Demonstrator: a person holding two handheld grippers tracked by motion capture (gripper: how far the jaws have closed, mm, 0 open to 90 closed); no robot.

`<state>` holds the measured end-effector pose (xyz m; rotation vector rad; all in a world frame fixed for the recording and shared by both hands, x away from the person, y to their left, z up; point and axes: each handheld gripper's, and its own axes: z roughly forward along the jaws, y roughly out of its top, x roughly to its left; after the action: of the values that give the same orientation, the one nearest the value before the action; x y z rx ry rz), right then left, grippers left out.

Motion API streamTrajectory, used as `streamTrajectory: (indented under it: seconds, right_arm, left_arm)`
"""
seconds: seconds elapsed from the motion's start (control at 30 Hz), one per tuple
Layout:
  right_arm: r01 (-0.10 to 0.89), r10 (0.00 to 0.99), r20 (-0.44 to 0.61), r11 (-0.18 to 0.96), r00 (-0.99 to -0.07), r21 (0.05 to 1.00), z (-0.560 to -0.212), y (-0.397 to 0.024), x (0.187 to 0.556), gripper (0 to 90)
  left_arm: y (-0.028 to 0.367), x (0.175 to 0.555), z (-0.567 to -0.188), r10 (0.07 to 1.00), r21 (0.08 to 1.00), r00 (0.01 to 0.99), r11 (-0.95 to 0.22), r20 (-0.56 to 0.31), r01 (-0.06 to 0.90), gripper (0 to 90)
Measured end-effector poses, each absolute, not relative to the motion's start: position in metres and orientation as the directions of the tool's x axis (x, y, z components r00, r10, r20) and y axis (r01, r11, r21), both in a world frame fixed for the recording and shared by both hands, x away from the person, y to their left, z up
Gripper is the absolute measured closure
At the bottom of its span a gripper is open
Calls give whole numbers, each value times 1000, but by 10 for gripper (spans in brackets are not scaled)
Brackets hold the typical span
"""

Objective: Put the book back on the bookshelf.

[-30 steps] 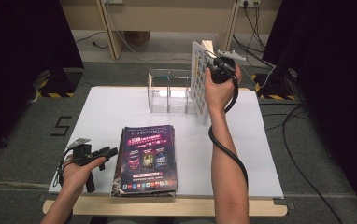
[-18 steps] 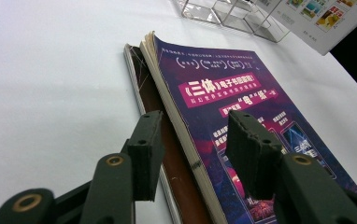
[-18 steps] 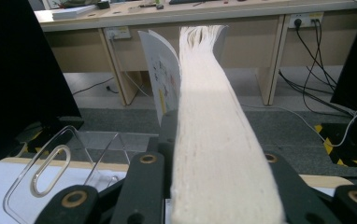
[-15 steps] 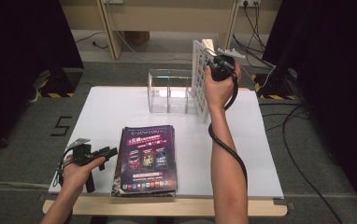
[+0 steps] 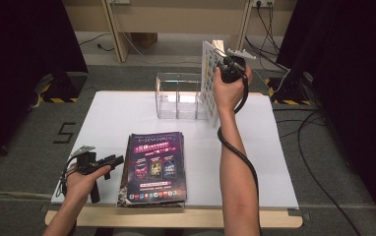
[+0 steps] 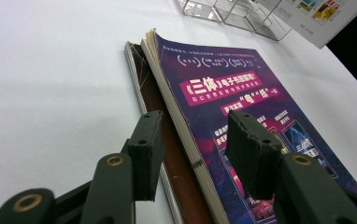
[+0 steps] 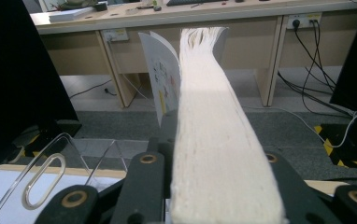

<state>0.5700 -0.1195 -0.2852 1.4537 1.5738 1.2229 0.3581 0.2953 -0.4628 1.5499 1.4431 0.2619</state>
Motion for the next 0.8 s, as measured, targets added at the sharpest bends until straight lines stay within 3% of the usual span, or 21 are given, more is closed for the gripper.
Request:
streamTrajectory:
  seconds: [0.8]
  right_arm:
    - [374, 986, 83, -25, -141, 927, -306, -116, 579, 737]
  left_arm:
    - [297, 358, -466, 857, 736, 272, 168, -437, 656, 552]
